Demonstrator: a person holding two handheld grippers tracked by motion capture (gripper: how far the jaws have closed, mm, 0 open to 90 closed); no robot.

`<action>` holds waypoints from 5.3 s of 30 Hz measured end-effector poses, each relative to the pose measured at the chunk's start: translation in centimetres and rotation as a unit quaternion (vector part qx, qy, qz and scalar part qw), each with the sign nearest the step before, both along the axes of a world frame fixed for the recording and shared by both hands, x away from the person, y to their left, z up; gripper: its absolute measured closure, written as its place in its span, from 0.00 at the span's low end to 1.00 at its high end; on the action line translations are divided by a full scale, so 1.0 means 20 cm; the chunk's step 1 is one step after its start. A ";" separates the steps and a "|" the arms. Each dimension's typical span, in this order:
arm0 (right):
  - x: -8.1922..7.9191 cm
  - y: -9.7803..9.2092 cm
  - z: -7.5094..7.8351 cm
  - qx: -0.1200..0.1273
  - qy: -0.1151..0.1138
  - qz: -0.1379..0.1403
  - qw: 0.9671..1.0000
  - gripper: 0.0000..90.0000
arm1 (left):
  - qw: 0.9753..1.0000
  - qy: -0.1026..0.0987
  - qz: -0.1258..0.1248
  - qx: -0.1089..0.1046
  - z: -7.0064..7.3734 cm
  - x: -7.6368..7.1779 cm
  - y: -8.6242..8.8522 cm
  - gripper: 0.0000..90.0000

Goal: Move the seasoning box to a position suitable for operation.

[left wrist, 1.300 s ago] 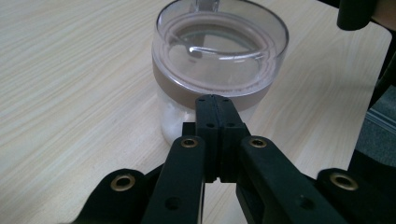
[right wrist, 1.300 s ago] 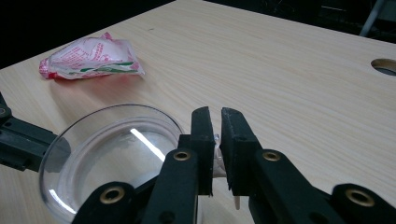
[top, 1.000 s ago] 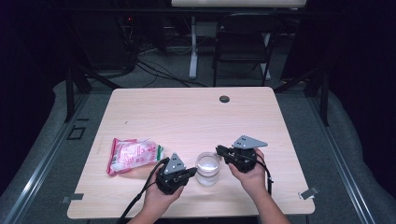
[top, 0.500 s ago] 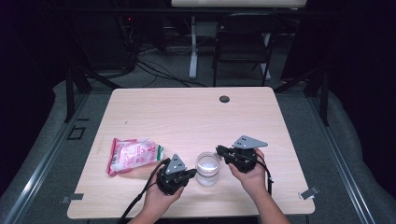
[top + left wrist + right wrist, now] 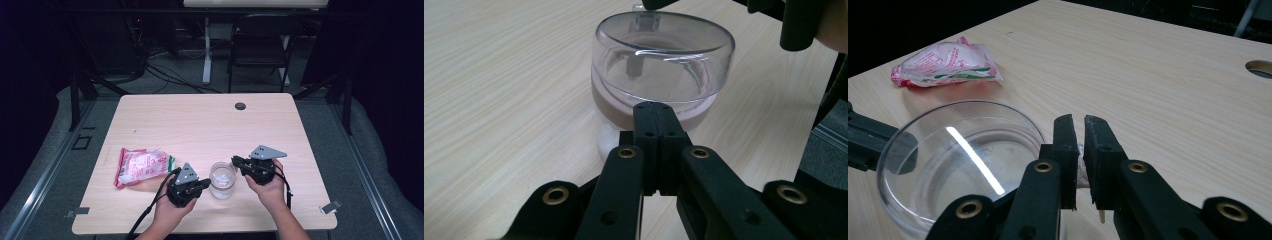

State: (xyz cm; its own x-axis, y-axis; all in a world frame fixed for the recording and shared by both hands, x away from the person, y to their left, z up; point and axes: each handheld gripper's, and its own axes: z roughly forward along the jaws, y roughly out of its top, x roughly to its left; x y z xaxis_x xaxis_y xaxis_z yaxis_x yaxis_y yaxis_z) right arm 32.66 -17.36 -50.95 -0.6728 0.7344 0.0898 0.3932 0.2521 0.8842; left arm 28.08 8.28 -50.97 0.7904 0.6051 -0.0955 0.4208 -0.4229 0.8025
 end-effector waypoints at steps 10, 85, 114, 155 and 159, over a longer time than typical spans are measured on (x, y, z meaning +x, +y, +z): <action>-0.03 -0.02 0.04 -0.004 -0.009 0.004 1.000 0.89 | 1.000 -0.007 -0.008 0.002 0.06 0.01 -0.02 1.00; -0.11 -0.14 0.04 0.040 0.006 0.003 0.999 0.80 | 0.999 -0.027 0.022 0.039 0.00 0.15 -0.06 0.79; -0.21 -0.10 0.04 -0.012 -0.008 0.008 1.000 0.63 | 0.990 -0.062 0.130 -0.014 0.02 0.15 0.63 0.56; -0.18 -0.13 -0.03 -0.009 0.009 -0.013 1.000 0.58 | 0.982 -0.081 0.138 0.104 -0.13 0.09 0.57 0.36; -0.18 -0.13 -0.04 -0.009 0.010 -0.013 1.000 0.58 | 0.981 -0.082 0.132 0.114 -0.15 0.09 0.54 0.36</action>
